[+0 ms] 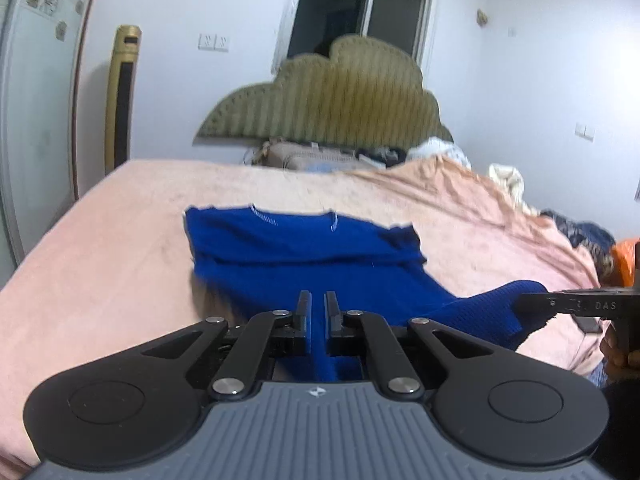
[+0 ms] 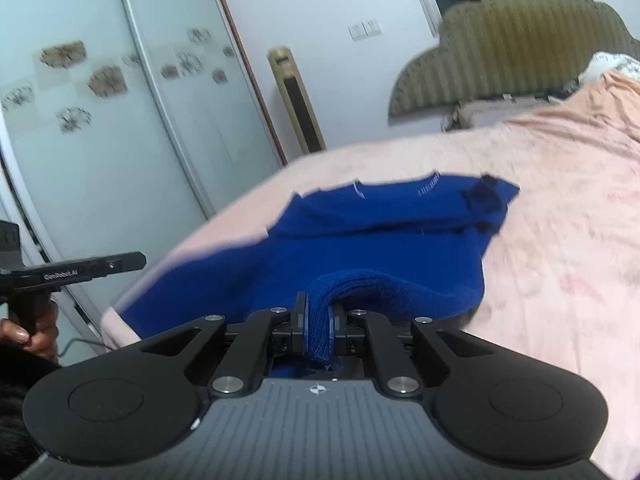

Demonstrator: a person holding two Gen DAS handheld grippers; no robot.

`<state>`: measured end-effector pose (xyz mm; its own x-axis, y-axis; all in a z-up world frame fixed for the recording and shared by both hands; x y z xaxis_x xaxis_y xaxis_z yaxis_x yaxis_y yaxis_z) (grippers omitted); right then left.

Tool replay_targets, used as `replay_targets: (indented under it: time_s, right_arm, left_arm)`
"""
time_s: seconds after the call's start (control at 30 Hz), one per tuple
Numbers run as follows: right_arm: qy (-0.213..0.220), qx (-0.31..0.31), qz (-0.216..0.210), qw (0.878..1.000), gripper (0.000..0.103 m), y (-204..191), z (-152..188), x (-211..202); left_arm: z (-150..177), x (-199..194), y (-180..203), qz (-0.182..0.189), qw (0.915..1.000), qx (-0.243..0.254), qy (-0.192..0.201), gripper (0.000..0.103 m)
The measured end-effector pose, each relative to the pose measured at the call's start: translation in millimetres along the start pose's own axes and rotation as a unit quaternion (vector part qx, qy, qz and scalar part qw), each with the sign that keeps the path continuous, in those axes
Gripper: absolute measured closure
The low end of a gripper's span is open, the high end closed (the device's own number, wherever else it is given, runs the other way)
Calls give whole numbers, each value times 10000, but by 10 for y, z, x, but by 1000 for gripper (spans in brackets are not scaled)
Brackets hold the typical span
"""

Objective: Fold small clothes
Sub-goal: 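Grasp the hem with the right gripper while the left gripper holds the hem, then lift the hem with both grippers and carry it toward the collar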

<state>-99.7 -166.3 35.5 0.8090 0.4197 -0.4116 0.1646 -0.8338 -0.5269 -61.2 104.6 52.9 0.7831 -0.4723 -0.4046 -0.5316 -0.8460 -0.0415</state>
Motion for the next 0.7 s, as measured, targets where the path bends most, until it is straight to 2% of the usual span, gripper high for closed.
replay_targets:
  time_s: [0.03, 0.1, 0.23, 0.3, 0.33, 0.37, 0.4, 0.43, 0.57, 0.7]
  right_arm:
    - [33, -2, -30, 10000, 91, 22, -28, -15]
    - [-34, 55, 97, 9999, 91, 86, -26, 18]
    - [-441, 364, 398, 9976, 91, 236, 136, 234]
    - [-584, 425, 454, 9964, 91, 259, 220, 285]
    - [-639, 443, 437, 9960, 91, 263, 251, 298]
    - [-649, 454, 426, 9960, 91, 265, 268, 298]
    - [-658, 459, 420, 9959, 91, 267, 272, 304]
    - [-662, 459, 417, 9959, 91, 267, 284, 299]
    - [-674, 460, 418, 9958, 91, 264, 293, 302]
    - [-688, 453, 395, 9958, 91, 228, 319, 342]
  left_arm:
    - [-2, 5, -33, -49, 10000, -35, 21, 97]
    - [40, 80, -116, -173, 9996, -155, -182, 97]
    - [275, 355, -188, 64, 9949, -527, -853, 97]
    - [418, 441, -215, 251, 9898, -601, -1263, 86]
    - [516, 484, -239, 311, 9853, -750, -1503, 65]
    - [611, 513, -262, 345, 9812, -935, -1654, 28]
    - [701, 518, -269, 356, 9779, -1093, -1749, 14]
    - [797, 517, -271, 357, 9754, -1240, -1788, 9]
    - [1056, 588, -207, 729, 9619, -1761, -1962, 9]
    - [1024, 686, -60, 782, 9682, -1635, -1726, 9]
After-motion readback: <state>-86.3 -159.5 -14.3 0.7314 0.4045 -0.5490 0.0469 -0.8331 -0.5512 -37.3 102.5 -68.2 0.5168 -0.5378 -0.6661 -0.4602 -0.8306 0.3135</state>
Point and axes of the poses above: each gripper's, at about its wrist camera, not at the fingertips, and x roughly the way its jaws point, y to its right, z to its underside, the point moved 6 cm from there along x, roughly the way its jaws point, and after that the axes turned 14 degrees about x, right-handed, at the moved point
